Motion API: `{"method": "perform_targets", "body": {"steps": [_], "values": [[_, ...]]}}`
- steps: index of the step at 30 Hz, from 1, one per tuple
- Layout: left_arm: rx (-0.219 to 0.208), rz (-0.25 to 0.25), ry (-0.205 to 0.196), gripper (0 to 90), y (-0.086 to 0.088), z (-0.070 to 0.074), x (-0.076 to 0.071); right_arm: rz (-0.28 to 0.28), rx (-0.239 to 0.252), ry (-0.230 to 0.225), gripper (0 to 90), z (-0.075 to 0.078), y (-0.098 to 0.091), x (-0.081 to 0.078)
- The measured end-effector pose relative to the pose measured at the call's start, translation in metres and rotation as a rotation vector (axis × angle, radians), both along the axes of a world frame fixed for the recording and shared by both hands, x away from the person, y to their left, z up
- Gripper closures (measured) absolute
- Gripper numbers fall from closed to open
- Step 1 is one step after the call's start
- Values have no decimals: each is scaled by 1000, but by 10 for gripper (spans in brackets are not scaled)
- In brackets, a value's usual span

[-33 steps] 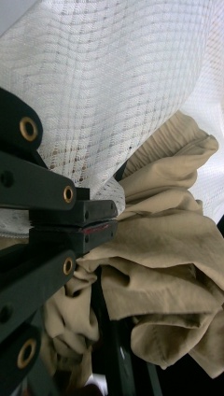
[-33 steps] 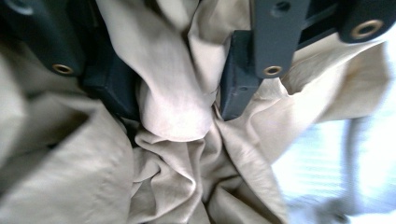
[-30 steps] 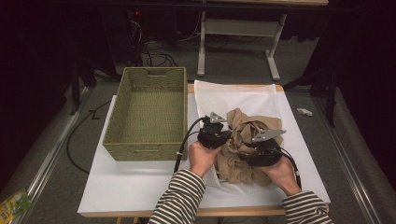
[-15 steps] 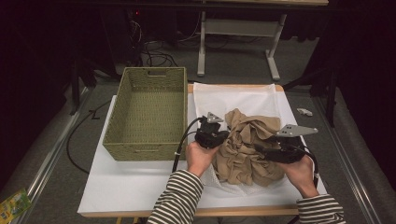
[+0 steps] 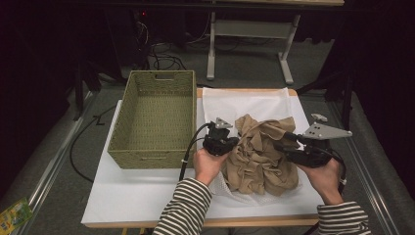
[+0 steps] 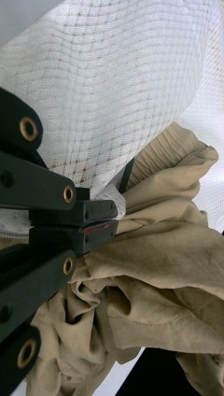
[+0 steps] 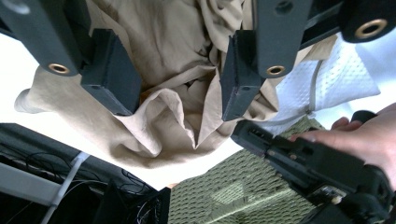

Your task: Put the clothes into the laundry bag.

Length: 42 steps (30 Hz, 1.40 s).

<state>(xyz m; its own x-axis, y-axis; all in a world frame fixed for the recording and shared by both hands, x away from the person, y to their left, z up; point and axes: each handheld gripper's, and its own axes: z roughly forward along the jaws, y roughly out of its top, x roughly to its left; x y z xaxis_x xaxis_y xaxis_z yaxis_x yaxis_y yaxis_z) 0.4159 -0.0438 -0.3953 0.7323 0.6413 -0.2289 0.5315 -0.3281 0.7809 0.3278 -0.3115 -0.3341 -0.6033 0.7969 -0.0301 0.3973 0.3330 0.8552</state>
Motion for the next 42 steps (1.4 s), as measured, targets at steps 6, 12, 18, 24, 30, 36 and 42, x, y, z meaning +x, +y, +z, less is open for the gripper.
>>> {"method": "perform_targets", "body": {"steps": [6, 12, 18, 24, 30, 36, 42], "values": [[-2, 1, 1, 891, 1, 0, 0, -5, -13, 23, 503, -1, -8, -16], [-11, -1, 4, 892, -1, -2, 2, -53, -10, -31, 416, 4, -19, -13], [-14, 0, 3, 891, -2, -1, 1, -11, -36, 72, 258, -7, 0, 38], [-4, -2, 3, 892, -2, 2, 2, 52, -96, 239, 542, -45, 30, 76], [-13, -4, 10, 892, -4, 3, 6, 161, -19, 262, 871, -53, 25, 58], [-47, -14, 11, 892, -11, 9, 8, 292, -24, 263, 874, -51, 35, 22], [-45, -38, -10, 893, -13, 19, 1, 281, -58, 335, 873, -81, 58, 32]]}}
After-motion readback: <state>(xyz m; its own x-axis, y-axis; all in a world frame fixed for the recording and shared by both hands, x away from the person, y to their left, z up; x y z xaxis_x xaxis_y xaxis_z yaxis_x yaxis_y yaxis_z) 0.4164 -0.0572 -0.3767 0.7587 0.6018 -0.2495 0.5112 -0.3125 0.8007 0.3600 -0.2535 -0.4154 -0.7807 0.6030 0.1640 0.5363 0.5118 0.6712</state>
